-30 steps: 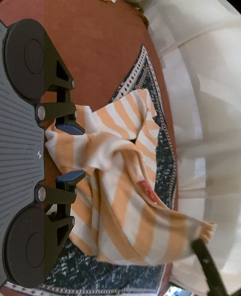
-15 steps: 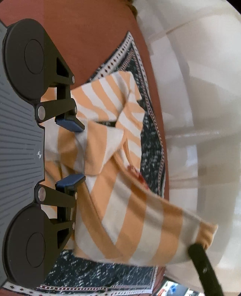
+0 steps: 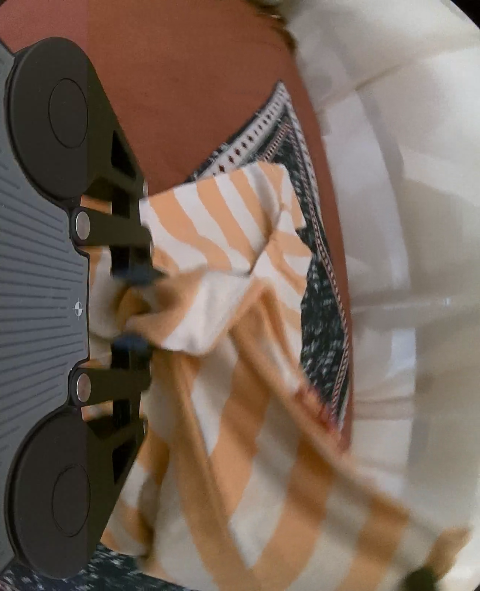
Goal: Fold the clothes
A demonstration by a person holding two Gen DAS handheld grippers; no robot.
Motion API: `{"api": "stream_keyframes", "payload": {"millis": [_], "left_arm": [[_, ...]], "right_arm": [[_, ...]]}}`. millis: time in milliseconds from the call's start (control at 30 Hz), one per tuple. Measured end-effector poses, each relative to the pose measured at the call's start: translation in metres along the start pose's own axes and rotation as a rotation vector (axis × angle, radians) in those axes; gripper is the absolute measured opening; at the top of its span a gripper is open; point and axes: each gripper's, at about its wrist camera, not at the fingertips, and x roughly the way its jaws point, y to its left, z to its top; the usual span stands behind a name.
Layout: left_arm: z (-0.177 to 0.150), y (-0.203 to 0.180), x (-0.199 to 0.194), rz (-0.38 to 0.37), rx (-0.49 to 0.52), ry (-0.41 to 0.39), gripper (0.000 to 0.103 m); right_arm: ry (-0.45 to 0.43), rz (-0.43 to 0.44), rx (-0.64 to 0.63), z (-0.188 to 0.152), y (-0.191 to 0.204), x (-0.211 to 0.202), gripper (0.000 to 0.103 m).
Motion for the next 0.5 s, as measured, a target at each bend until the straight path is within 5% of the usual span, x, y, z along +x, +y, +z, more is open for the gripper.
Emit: {"api": "stream_keyframes", "payload": {"millis": [233,367,500], "left_arm": [[0.021,0.047,-0.061,-0.002,-0.162,-0.111,0.005],[0.055,0.070,-0.128,0.023,-0.213,-0.288,0.005],[0.096,0.066,-0.199,0.070,-0.144,-0.471,0.005]], "right_arm": [[-0.079,-0.042,0.037,-0.002,-0.002,-0.023,0.008],[-0.180,-0.052,0.046,0.003,0.003,-0.054,0.008],[-0.319,-0.049,0.007,0.025,0.015,-0.097,0.007]]}}
